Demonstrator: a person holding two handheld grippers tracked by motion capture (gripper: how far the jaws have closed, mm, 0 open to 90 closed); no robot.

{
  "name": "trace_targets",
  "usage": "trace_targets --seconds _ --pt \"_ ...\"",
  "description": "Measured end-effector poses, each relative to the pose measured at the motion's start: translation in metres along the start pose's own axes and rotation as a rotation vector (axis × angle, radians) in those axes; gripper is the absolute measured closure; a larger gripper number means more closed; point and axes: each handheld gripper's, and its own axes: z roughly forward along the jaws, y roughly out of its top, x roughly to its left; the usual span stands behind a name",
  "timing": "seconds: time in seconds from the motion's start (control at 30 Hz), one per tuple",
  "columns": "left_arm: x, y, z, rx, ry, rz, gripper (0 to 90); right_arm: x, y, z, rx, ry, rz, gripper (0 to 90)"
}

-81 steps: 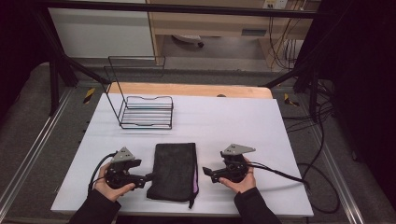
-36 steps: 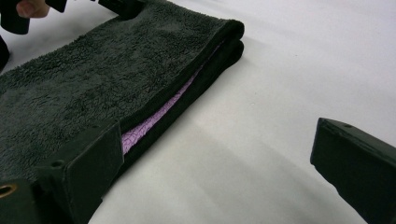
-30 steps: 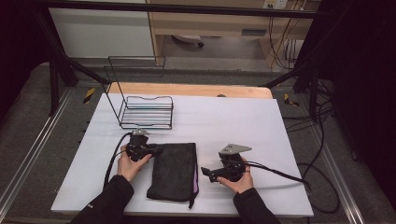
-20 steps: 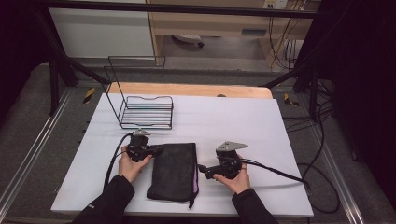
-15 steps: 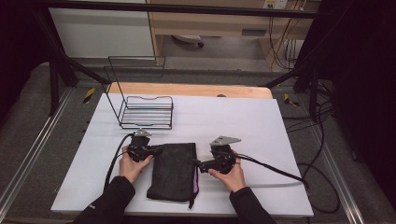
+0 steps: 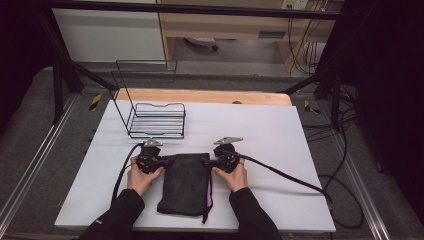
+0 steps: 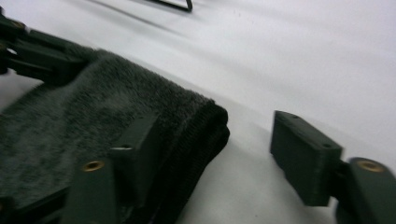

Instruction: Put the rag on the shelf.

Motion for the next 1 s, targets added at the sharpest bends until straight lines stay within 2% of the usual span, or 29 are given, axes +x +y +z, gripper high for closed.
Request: trace_targets --seconds 0.07,0.1,0.13,0.17,0.5,0.63,0.83,1.0 --pt "0.0 0.0 0.0 -0.001 -0.001 0.001 77.0 0.002 0.0 -0.001 0.003 0.025 0.0 47.5" --pt "0.0 0.0 0.0 -0.001 -0.001 0.001 77.0 0.002 0.0 -0.001 0.007 0.037 0.005 51.1" --pt "0.0 0.0 0.0 -0.001 -0.001 0.002 77.0 0.002 0.0 -0.001 0.007 0.037 0.005 51.1" --pt "0.0 0.0 0.0 -0.001 -0.001 0.003 76.9 0.003 -0.001 -0.001 0.016 0.058 0.019 57.6" --pt "0.002 -0.001 0.0 -0.007 -0.016 0.014 77.0 0.003 0.001 0.0 0.054 0.108 0.077 74.3" --pt "0.001 -0.002 -0.001 -0.011 -0.013 0.021 78.7 0.001 0.003 0.0 0.071 0.128 0.106 78.2" --pt "0.002 -0.001 -0.004 -0.021 -0.02 -0.004 80.8 0.0 0.005 -0.001 0.071 0.135 0.126 79.9" --pt "0.0 0.002 -0.014 -0.071 -0.026 0.004 81.3 0.002 0.006 -0.006 0.053 0.134 0.112 80.2"
